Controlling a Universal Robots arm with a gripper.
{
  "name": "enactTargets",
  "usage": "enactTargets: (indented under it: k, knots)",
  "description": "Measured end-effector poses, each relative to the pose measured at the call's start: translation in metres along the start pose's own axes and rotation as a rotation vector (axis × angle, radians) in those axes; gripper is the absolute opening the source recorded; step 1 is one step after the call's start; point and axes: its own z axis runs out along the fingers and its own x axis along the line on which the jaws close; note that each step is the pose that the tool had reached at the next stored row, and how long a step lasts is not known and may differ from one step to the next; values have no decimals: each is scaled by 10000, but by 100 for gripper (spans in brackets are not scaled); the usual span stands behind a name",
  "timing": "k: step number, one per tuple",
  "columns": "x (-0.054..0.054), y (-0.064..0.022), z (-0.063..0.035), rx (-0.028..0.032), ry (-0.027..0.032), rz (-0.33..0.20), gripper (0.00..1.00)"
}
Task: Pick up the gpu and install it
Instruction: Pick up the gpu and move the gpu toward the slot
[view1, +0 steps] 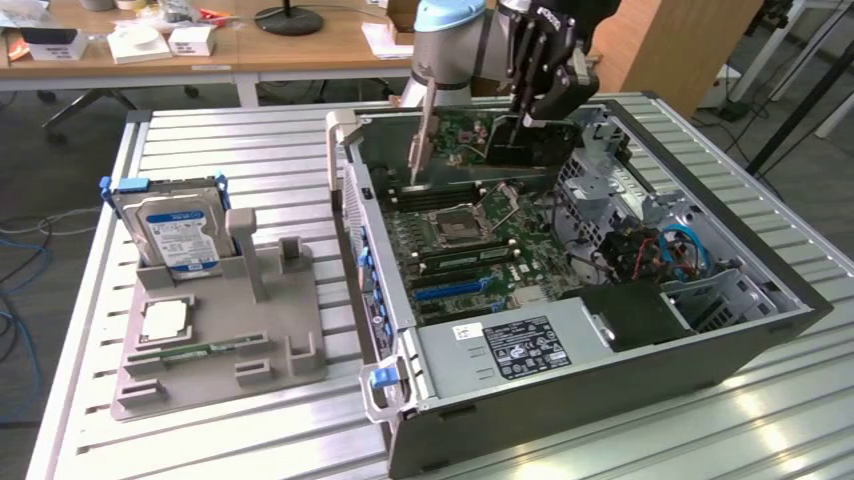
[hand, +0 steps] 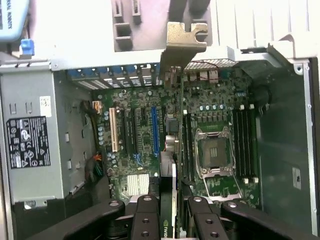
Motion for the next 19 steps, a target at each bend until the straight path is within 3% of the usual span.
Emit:
enactTargets:
  k: [8,12,13,17,19]
  knots:
    - [0,-1,10,-29,65,-1414,26]
    - [0,-1,11,-32,73,-1591,26]
    - [-1,0,12,7,69,-1592,26]
    - [0,0,35,288,57,-1596,26]
    - [0,-1,49,319,56,-1566,26]
